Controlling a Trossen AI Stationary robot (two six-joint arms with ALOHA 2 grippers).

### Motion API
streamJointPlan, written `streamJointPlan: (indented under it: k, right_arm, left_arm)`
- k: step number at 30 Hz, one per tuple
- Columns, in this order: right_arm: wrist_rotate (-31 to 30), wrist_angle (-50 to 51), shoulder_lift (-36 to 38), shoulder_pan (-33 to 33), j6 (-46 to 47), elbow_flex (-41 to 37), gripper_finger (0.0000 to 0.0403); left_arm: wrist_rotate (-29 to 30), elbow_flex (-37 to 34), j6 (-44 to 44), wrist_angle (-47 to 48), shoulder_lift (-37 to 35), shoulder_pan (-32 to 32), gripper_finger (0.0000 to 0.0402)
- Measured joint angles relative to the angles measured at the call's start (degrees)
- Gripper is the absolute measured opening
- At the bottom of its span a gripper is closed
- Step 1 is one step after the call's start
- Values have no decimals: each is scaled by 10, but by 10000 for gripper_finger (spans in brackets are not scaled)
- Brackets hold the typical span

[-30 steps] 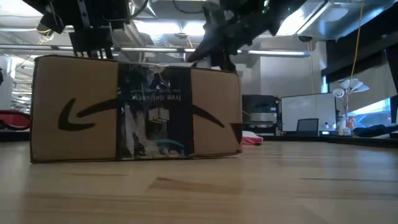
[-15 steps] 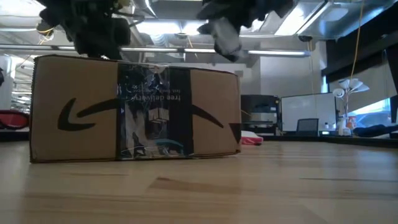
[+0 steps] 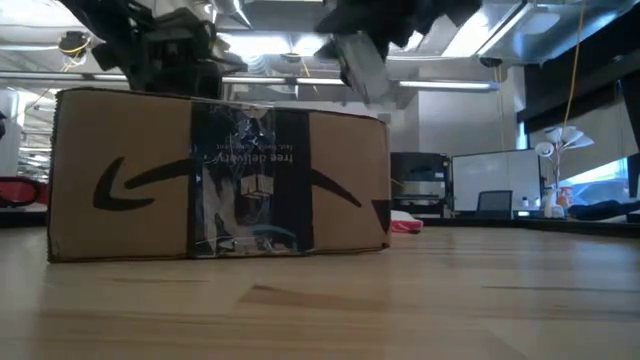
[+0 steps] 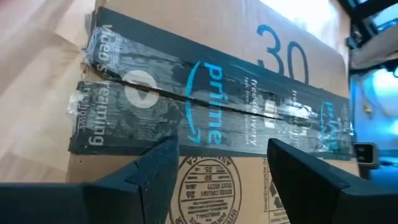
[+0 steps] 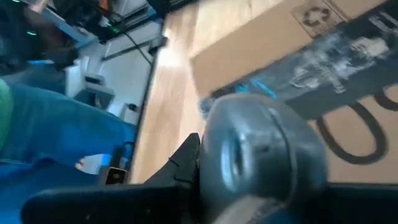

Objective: Unpack boxes
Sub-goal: Open the cardboard box using the gray cutter

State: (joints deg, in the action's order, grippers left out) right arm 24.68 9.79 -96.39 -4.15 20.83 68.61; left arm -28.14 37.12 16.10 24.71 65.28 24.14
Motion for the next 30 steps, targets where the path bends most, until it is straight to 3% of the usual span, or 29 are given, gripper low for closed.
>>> streamJointPlan:
  k: [4,8,14,18,24,27,30]
  right_arm:
    - [-26,9,-2,0,0,-19,65]
    - [-58,82,-3,-1,-10,-29,65]
    - [-123,131,4,17,-37,-28,65]
    - [-125,86,4,53,-37,-28,65]
    - [-178,32,4,113,-20,-28,65]
    - [-119,33,5,138,-19,-26,65]
    - [-8,31,7,128,-30,-13,65]
  left_arm:
    - [-44,1,17,9,12,-6,235]
    - [-87,0,28,76,2,-30,235]
    - [-166,-2,91,122,-20,-99,235]
    - [-196,-2,184,55,-27,-158,235]
    - [-221,-2,311,-143,-27,-218,235]
    - [-221,17,311,-166,-29,-209,235]
    - [-192,42,243,-104,-34,-176,235]
